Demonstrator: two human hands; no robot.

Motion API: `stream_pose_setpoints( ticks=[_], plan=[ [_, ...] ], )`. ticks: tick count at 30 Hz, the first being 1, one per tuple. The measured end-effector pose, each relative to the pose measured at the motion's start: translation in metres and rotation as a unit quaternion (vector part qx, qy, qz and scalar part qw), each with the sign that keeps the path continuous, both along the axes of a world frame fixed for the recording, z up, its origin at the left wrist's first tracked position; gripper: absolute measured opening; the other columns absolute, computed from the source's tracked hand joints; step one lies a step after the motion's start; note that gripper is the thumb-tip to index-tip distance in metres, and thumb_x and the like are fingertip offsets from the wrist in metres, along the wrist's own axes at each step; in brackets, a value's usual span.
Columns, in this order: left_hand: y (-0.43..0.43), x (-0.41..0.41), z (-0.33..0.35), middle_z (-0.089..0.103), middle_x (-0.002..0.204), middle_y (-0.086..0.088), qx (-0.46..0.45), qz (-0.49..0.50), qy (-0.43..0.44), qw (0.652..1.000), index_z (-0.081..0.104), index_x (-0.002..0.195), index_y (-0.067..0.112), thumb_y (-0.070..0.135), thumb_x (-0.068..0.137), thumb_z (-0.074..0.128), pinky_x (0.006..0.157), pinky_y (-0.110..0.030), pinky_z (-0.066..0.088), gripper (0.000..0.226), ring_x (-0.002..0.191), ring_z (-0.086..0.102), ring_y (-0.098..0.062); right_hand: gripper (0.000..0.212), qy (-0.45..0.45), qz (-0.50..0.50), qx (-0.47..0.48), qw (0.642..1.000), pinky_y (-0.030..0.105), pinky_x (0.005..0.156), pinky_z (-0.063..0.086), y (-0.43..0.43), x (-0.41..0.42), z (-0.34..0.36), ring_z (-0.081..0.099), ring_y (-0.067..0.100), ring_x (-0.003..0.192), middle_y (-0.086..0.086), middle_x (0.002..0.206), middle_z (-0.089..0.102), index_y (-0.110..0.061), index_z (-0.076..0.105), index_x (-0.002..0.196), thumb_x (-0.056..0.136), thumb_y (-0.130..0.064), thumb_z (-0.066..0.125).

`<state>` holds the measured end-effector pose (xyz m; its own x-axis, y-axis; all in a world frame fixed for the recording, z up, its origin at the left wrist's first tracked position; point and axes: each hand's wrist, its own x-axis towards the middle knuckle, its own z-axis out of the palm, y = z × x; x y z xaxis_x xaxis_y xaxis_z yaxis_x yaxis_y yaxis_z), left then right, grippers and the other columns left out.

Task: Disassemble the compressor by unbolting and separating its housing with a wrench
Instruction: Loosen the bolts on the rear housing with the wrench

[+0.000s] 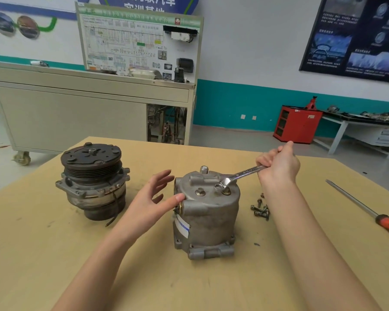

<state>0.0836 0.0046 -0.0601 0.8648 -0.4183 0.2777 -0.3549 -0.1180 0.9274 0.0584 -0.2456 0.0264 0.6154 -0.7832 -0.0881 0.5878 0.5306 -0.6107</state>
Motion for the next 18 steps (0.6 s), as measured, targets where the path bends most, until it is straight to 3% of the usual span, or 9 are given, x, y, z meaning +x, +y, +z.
stream_pose_setpoints(
  ticks=[5, 13, 18],
  plan=[
    [0.0, -0.001, -0.001, 0.048, 0.126, 0.031, -0.003, 0.003, 0.004, 1.0, 0.038, 0.135, 0.042, 0.058, 0.062, 0.067, 0.096, -0.015, 0.036, 0.08, 0.114, 0.043, 0.015, 0.038, -0.007, -0.038, -0.037, 0.999, 0.019, 0.036, 0.018, 0.002, -0.003, -0.004, 0.018, 0.009, 0.039, -0.005, 0.053, 0.022, -0.014, 0.033, 0.069, 0.103, -0.03, 0.037],
    [0.001, 0.001, -0.002, 0.049, 0.127, 0.029, -0.006, 0.004, 0.0, 1.0, 0.039, 0.137, 0.04, 0.054, 0.065, 0.067, 0.096, -0.016, 0.037, 0.078, 0.117, 0.043, 0.014, 0.039, -0.004, -0.008, 0.066, 0.998, 0.018, 0.033, 0.019, -0.004, -0.01, -0.009, 0.018, 0.008, 0.034, -0.006, 0.047, 0.023, -0.013, 0.034, 0.067, 0.102, -0.029, 0.041],
    [0.0, 0.0, -0.002, 0.05, 0.127, 0.029, -0.012, 0.003, -0.003, 1.0, 0.04, 0.137, 0.038, 0.054, 0.064, 0.067, 0.095, -0.014, 0.038, 0.08, 0.117, 0.043, 0.014, 0.037, 0.004, -0.05, 0.012, 0.999, 0.017, 0.034, 0.019, -0.007, -0.014, -0.008, 0.018, 0.007, 0.034, -0.007, 0.045, 0.022, -0.013, 0.035, 0.069, 0.103, -0.027, 0.038]
  ],
)
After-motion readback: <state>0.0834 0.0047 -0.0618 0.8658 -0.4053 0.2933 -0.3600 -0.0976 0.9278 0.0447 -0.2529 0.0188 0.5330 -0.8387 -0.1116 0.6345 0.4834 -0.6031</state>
